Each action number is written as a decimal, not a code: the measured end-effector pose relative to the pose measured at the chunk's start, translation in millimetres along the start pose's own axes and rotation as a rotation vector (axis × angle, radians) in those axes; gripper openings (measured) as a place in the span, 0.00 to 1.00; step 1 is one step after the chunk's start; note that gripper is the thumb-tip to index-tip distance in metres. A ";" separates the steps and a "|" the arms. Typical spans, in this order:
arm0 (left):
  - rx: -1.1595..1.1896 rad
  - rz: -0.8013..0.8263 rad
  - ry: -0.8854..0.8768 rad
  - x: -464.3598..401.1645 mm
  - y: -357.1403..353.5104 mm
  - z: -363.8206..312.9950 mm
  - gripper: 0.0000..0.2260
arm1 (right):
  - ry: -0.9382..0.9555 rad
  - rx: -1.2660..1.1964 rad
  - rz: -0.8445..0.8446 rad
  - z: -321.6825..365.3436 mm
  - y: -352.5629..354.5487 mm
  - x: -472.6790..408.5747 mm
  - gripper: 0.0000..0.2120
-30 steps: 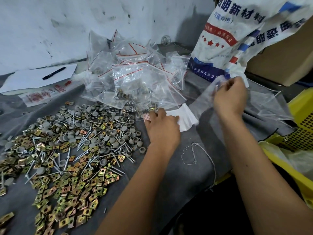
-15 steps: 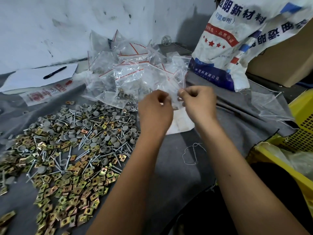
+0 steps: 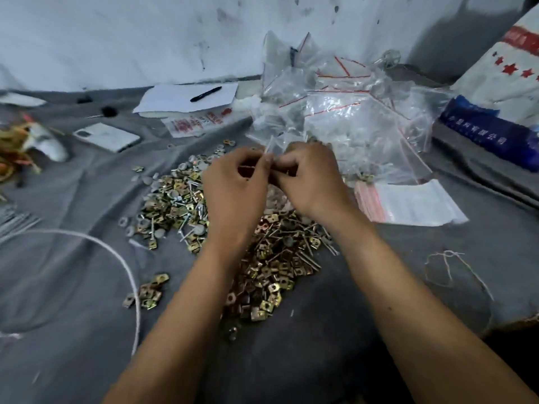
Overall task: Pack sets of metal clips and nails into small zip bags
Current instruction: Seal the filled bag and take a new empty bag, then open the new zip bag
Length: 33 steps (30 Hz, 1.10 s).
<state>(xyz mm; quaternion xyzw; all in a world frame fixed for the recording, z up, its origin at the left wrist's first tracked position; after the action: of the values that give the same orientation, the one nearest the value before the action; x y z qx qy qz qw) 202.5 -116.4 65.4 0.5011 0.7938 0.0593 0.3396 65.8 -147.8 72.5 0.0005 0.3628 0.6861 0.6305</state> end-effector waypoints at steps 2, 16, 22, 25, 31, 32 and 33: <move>0.016 -0.007 0.045 -0.2 14.3 24.3 0.05 | 0.055 0.016 0.036 9.0 -24.2 -3.9 0.04; 0.336 0.035 0.386 3.4 13.2 95.8 0.08 | 0.232 0.071 0.117 4.5 -62.8 2.8 0.07; 0.478 0.038 0.467 8.0 6.9 97.1 0.08 | 0.225 0.047 0.029 3.3 -52.2 3.3 0.04; 0.523 0.063 0.476 9.7 2.8 94.4 0.07 | 0.172 -0.031 -0.022 -2.7 -45.5 3.3 0.05; 0.497 0.112 0.470 10.5 0.9 93.0 0.05 | 0.149 -0.148 -0.032 -7.6 -46.4 6.8 0.07; 0.499 0.128 0.464 10.6 0.6 91.8 0.05 | 0.157 -0.164 -0.032 -7.0 -46.8 7.4 0.08; 0.494 0.147 0.450 10.5 0.0 89.9 0.05 | 0.166 -0.179 -0.032 -6.8 -46.8 7.9 0.08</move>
<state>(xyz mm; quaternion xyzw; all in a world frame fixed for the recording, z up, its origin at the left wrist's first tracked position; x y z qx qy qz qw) 253.5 -129.8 -8.1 0.5985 0.8009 -0.0014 0.0193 101.5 -147.2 40.6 -0.1185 0.3509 0.7033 0.6068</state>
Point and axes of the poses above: each hand's wrist, its own x-axis away from the middle knuckle, its own y-axis out of the back of the hand, z = x × y, the point moved 9 cm from there along -x, towards the middle knuckle, and after that the axes turned 11 degrees about -x, right-handed, at the moved point
